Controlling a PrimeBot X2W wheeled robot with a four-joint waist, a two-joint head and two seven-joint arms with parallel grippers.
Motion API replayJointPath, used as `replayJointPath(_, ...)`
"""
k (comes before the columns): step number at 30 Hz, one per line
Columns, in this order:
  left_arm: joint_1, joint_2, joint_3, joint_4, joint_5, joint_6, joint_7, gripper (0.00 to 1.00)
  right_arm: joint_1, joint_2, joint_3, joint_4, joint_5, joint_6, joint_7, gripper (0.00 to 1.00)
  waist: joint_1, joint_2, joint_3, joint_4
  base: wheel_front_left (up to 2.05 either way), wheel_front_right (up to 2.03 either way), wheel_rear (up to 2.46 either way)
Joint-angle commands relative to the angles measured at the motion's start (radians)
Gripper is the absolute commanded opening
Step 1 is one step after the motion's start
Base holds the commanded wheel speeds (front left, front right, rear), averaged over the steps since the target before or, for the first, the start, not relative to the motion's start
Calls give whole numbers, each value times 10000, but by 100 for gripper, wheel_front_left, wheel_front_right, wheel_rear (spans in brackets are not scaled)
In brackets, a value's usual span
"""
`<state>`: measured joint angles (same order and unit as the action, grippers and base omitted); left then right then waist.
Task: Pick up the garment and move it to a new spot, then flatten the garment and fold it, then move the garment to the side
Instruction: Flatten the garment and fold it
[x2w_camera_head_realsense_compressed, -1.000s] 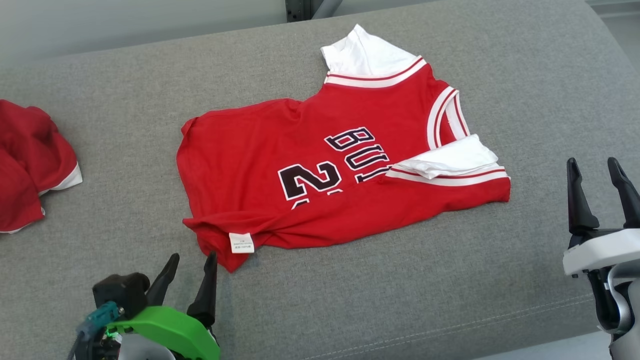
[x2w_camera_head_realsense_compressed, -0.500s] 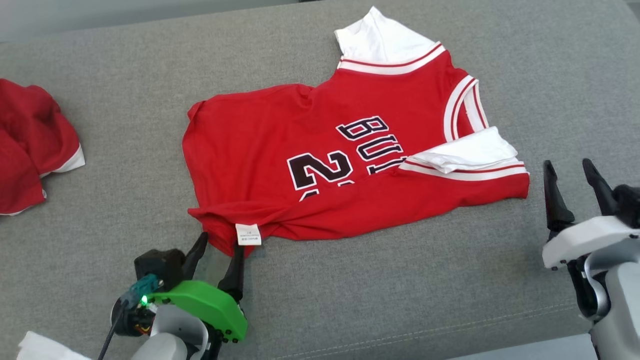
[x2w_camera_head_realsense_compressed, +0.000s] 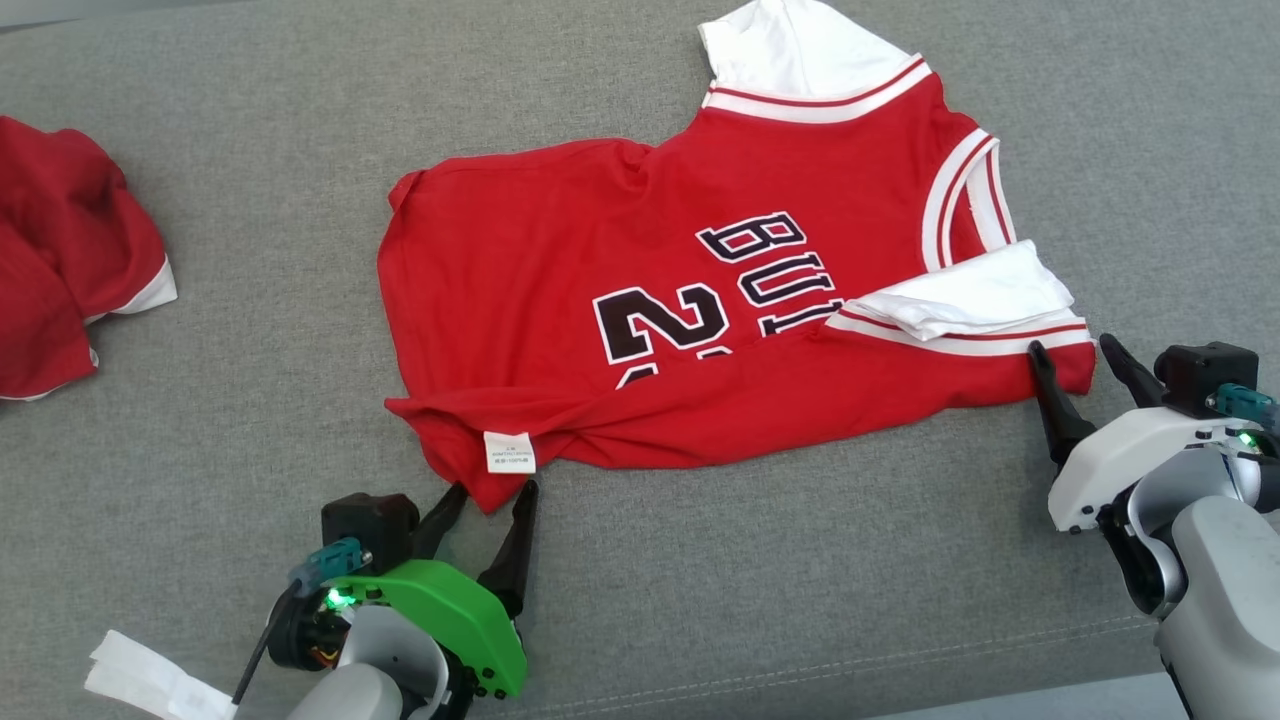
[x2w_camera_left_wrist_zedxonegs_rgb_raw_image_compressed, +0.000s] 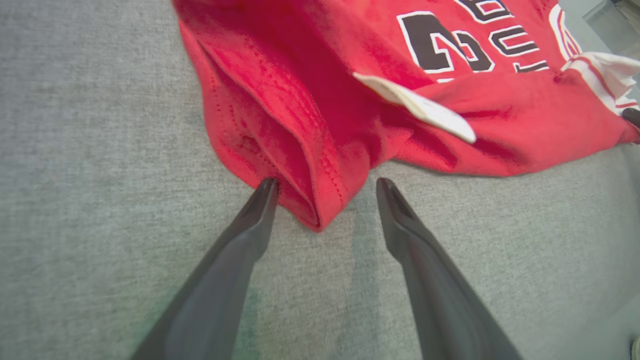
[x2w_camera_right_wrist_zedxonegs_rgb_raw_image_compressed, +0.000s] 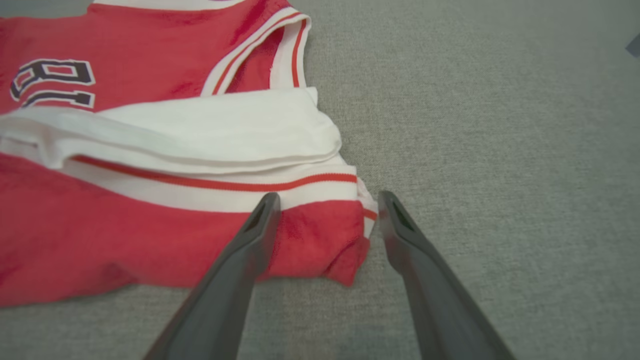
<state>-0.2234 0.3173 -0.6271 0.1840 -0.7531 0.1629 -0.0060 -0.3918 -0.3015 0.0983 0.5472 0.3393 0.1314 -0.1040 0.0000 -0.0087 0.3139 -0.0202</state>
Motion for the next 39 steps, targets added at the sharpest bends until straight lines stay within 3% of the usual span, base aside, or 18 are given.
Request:
replayJointPath(1, 23, -91, -122, 20, -74, -119, 99, 100, -85, -158, 171, 129, 203, -16, 180, 100, 0, 87, -38, 43, 0, 0, 0)
replayJointPath(2, -12, -90, -171, 29, -52, -155, 123, 92, -92, -192, 265, 170, 320, -16, 272, 100, 0, 87, -40, 45, 0, 0, 0)
replayJointPath(4, -37, -98, -243, 72, -59, -225, 157, 42, -127, -248, 426, 205, 552, -16, 401, 100, 0, 87, -39, 23, 0, 0, 0)
replayJointPath(6, -54, -78, -288, 147, -51, -274, 159, 21, -143, -306, 550, 232, 752, -16, 497, 100, 0, 87, -37, -10, 0, 0, 0)
replayJointPath(9, -148, -39, -291, 259, -77, -316, 160, 0, -147, -417, 732, 284, 955, -16, 604, 100, 0, 87, -23, -45, 0, 0, 0)
replayJointPath(13, -255, 15, -244, 341, -140, -399, 168, 0, -153, -500, 993, 342, 1185, -16, 820, 100, 0, 87, -14, -72, 0, 0, 0)
replayJointPath(14, -285, 47, -221, 370, -150, -429, 175, 0, -169, -536, 1132, 317, 1274, -16, 899, 38, 0, 87, -8, -81, 0, 0, 0)
replayJointPath(15, -316, 83, -207, 382, -164, -476, 194, 0, -172, -555, 1274, 303, 1455, -14, 1040, 0, 0, 87, -8, -90, 0, 0, 0)
replayJointPath(21, -147, 756, -50, -39, -571, -931, 725, 0, -313, -1273, 2203, -86, 2693, -19, 1855, 0, 0, 87, -101, -156, 0, 0, 0)
replayJointPath(27, 304, 2233, 69, -1213, -821, -1248, 1644, 0, -467, -2300, 2524, -734, 3988, -19, 2574, 0, 0, 87, -335, -149, 0, 0, 0)
replayJointPath(34, 1441, 3475, 144, -2767, -1156, -967, 2377, 0, 247, -3450, 2586, -1639, 5119, -25, 3586, 0, 0, 87, -701, -126, 0, 0, 0)
replayJointPath(39, 2275, 3315, -96, -2957, -1272, -710, 2222, 0, 1380, -3513, 2516, -2167, 5605, -24, 3979, 0, 0, 87, -720, -137, 0, 0, 0)
